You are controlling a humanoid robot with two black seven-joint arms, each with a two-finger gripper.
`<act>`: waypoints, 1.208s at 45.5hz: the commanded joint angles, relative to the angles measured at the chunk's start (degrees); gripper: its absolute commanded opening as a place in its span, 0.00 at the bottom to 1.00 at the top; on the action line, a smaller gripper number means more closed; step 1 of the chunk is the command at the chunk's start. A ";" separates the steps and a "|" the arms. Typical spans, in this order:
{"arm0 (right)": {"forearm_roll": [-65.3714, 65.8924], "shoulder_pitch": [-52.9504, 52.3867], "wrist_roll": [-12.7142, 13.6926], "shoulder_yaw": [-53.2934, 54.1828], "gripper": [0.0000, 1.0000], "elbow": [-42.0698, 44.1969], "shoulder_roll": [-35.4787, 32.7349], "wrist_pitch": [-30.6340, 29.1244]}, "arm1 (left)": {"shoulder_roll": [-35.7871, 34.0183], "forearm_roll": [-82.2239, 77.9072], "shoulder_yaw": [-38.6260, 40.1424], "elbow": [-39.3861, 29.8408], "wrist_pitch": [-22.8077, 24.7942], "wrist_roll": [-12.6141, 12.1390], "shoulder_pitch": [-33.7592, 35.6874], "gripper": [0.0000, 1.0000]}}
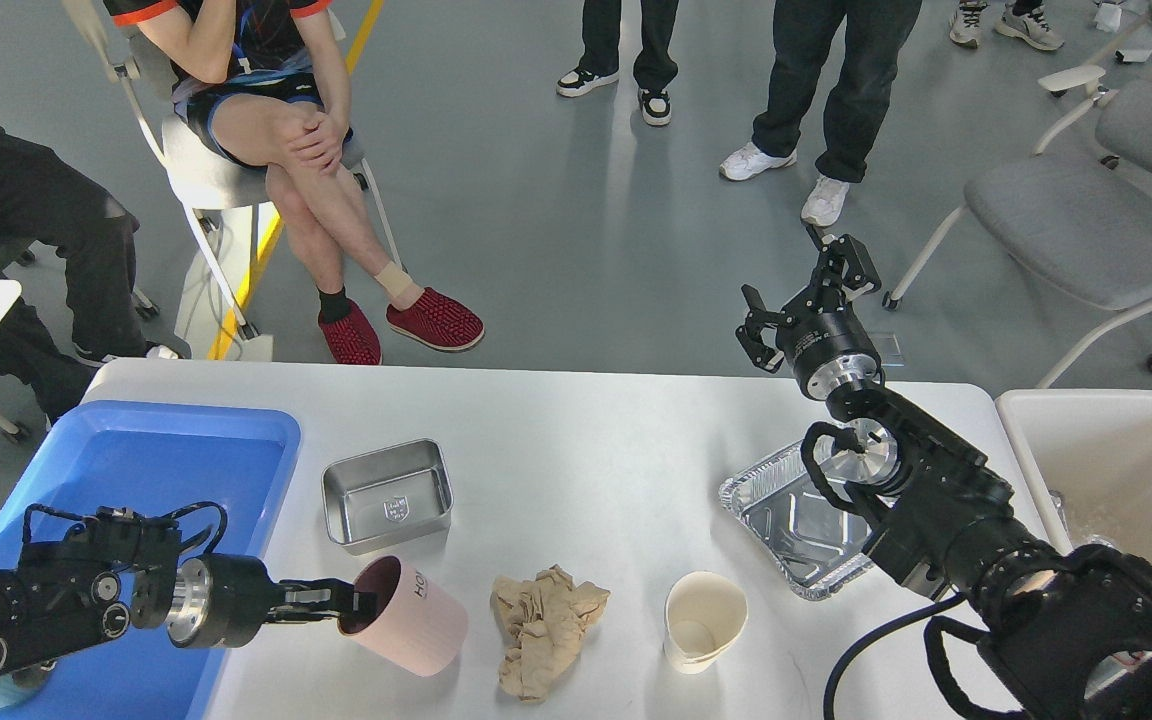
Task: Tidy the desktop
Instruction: 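Lift the pink cup with the left gripper and carry it into the basin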
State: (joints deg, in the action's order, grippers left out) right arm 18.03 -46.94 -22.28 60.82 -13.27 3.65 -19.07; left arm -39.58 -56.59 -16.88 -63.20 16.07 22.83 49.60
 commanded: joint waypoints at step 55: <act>0.17 -0.09 0.05 -0.17 1.00 0.00 2.15 -0.09 | -49.37 -20.92 -8.52 -10.28 35.35 7.84 41.99 0.00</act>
State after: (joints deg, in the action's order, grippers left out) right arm 18.23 -47.01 -22.24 60.64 -13.27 5.70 -19.16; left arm -89.65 -75.85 -25.43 -73.56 52.73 31.02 92.05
